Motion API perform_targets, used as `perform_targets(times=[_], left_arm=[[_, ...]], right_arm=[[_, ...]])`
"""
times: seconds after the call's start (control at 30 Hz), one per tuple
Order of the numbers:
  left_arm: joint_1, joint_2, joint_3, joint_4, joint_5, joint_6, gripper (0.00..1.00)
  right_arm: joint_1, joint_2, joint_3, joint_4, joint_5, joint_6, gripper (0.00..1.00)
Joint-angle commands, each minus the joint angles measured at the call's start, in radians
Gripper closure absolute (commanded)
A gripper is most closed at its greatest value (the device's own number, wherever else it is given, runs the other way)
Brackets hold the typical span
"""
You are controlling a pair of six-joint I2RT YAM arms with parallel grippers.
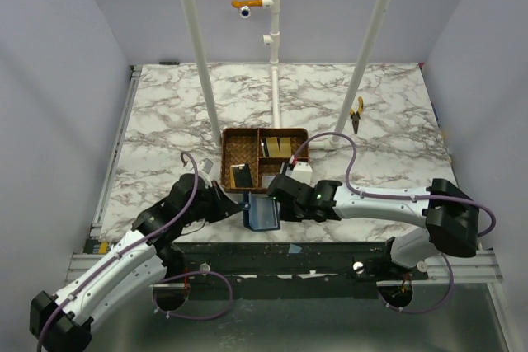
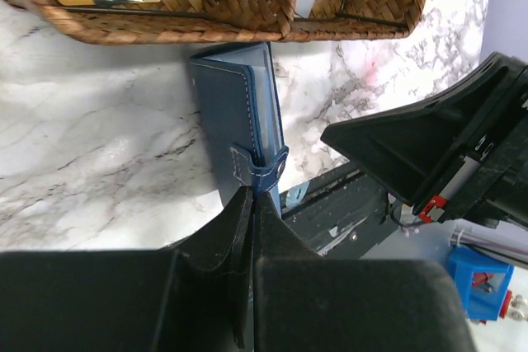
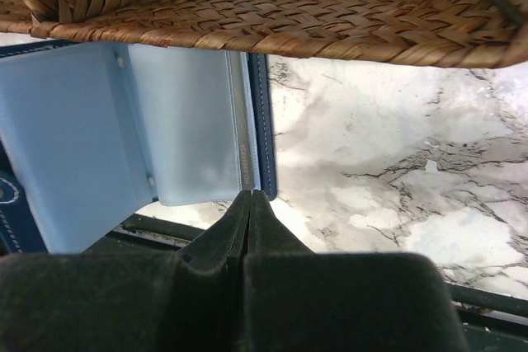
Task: Take the credit cards out of the card holder
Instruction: Close the card holder at the corner of the board.
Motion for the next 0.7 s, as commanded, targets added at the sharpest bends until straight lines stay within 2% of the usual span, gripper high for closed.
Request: perform_targets(times=[0.0, 0.33, 0.67], left_arm=[[-0.038, 0.057, 0.045, 0.102, 0.056, 0.008, 1.0], [-0.134, 0.207, 0.106, 0.194, 0.048, -0.007, 1.0], [-0.237, 0.465, 0.192, 0.247, -0.008, -0.022, 1.0]], right_arm=[[-0.002, -0.031, -0.014, -0.037, 0.064, 0.026, 0.99], [-0.003, -0.06, -0.023, -0.052, 0.081, 0.044, 0.99], [-0.003, -0.159, 0.018, -0.262, 0.225, 0.121, 0.98]])
